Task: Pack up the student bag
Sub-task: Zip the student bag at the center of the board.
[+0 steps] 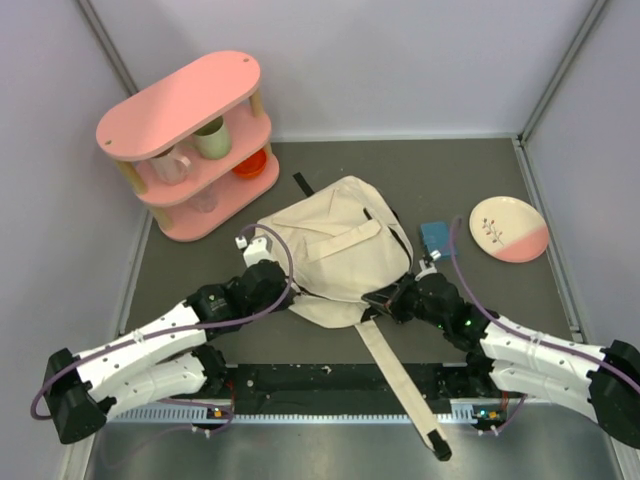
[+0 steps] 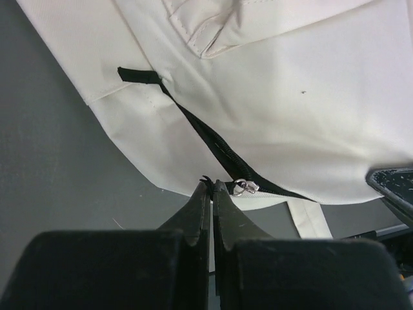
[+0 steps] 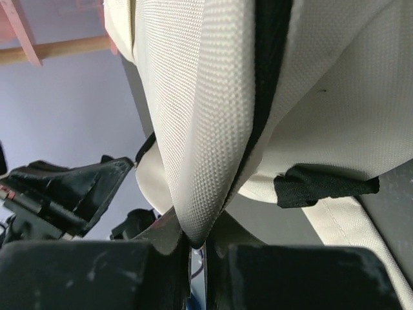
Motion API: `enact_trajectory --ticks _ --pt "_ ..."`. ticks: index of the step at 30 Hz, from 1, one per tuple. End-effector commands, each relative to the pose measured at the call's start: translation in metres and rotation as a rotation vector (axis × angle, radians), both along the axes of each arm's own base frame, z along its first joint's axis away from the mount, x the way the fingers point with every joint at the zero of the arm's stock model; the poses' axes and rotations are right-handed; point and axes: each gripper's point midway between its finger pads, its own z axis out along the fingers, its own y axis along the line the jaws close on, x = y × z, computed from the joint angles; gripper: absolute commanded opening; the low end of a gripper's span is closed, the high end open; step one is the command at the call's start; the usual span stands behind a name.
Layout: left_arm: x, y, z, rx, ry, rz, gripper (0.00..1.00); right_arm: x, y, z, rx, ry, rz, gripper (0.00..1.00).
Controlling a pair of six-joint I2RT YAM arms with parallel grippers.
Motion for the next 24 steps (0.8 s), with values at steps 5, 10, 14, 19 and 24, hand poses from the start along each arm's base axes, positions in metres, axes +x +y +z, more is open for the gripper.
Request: enact_trajectory --ticks 5,10,14,19,24 --pt "-0.007 0.047 -0.052 0.163 0.157 0.072 0.0 0.001 -0.028 -0.032 -0.138 0.0 -0.039 0.0" --pt "-0.01 0.007 -0.046 0.003 0.122 -0.098 0.0 0.003 -0.013 0.011 -0.158 -0.112 0.082 0.5" --pt "-0.007 -0.001 -0.042 -0.017 0.105 -0.129 0.0 -0.017 0.014 0.055 -0.051 -0.09 0.131 0.71" --pt "-0.004 -0.008 -0.039 -0.023 0.089 -0.15 0.0 -0.031 0.046 0.068 0.046 0.007 0.074 0.95" --pt "-0.001 -0.014 -0.037 -0.042 0.072 -0.157 0.0 -0.039 0.084 0.069 0.123 0.049 0.021 0.84"
